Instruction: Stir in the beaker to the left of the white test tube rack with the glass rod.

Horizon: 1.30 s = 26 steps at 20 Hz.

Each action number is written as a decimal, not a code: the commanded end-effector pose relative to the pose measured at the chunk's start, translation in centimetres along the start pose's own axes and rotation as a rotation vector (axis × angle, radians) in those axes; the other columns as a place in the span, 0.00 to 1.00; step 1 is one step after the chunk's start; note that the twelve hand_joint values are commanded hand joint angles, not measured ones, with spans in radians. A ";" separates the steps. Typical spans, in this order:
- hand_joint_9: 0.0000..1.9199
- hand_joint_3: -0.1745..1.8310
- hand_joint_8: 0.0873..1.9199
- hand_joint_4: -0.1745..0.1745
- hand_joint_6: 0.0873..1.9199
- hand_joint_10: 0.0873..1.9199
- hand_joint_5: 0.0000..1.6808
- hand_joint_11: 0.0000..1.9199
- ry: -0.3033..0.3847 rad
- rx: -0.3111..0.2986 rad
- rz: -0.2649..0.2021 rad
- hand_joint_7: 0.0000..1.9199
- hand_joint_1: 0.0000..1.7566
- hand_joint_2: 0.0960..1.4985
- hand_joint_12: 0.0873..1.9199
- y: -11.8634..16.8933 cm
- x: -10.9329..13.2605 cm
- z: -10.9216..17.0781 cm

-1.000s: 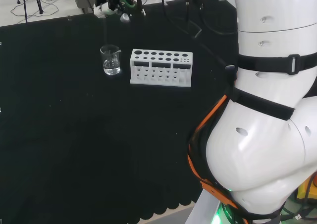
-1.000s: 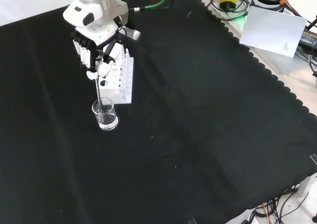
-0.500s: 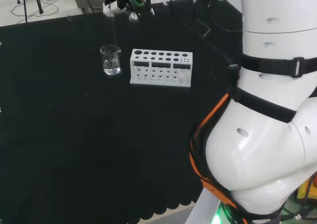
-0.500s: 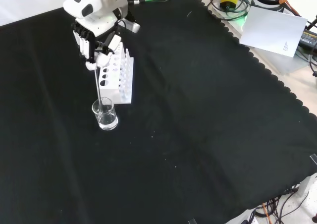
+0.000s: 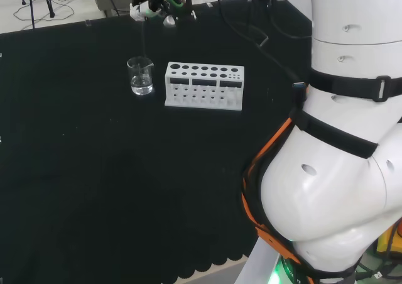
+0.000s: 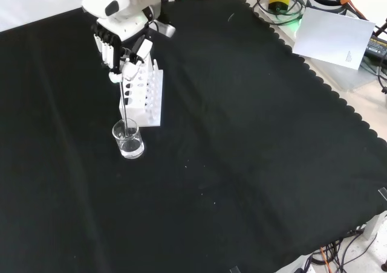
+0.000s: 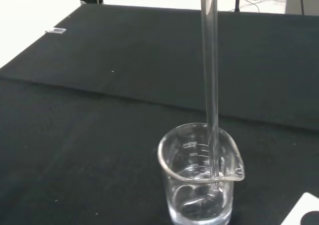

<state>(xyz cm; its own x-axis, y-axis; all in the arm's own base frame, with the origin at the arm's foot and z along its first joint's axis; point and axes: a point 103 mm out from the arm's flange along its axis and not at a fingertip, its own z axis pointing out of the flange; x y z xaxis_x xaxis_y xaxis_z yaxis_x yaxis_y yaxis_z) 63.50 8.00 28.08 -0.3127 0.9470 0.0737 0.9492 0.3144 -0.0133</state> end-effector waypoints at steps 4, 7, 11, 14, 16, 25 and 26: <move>0.95 0.00 0.51 0.00 0.00 0.31 0.79 0.80 0.025 0.023 -0.046 0.61 0.74 0.72 0.50 1.8 2.1 0.7; 0.95 0.00 0.51 0.00 0.00 0.31 0.79 0.80 0.026 0.025 -0.044 0.61 0.74 0.72 0.50 2.2 2.1 0.6; 0.95 0.00 0.51 0.00 0.00 0.32 0.79 0.80 0.025 0.014 -0.049 0.61 0.74 0.72 0.50 2.6 2.4 -0.2; 0.95 0.00 0.51 0.00 0.00 0.32 0.79 0.80 0.024 0.002 -0.053 0.61 0.74 0.72 0.50 2.6 3.0 -0.9; 0.95 0.00 0.51 0.00 0.00 0.32 0.79 0.80 0.024 0.000 -0.054 0.61 0.74 0.72 0.50 2.6 3.3 -0.9; 0.95 0.00 0.51 0.00 0.00 0.32 0.79 0.80 0.002 -0.003 -0.019 0.61 0.74 0.72 0.50 1.8 0.8 -1.2; 0.95 0.00 0.51 0.00 0.00 0.32 0.79 0.80 -0.002 -0.008 -0.010 0.61 0.74 0.72 0.50 1.7 0.5 -1.4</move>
<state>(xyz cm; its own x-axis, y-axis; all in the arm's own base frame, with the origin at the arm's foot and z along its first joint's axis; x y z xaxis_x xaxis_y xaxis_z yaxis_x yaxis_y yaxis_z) 65.23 10.43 29.08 -0.3479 0.9336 0.0855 0.9366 0.3502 -0.0129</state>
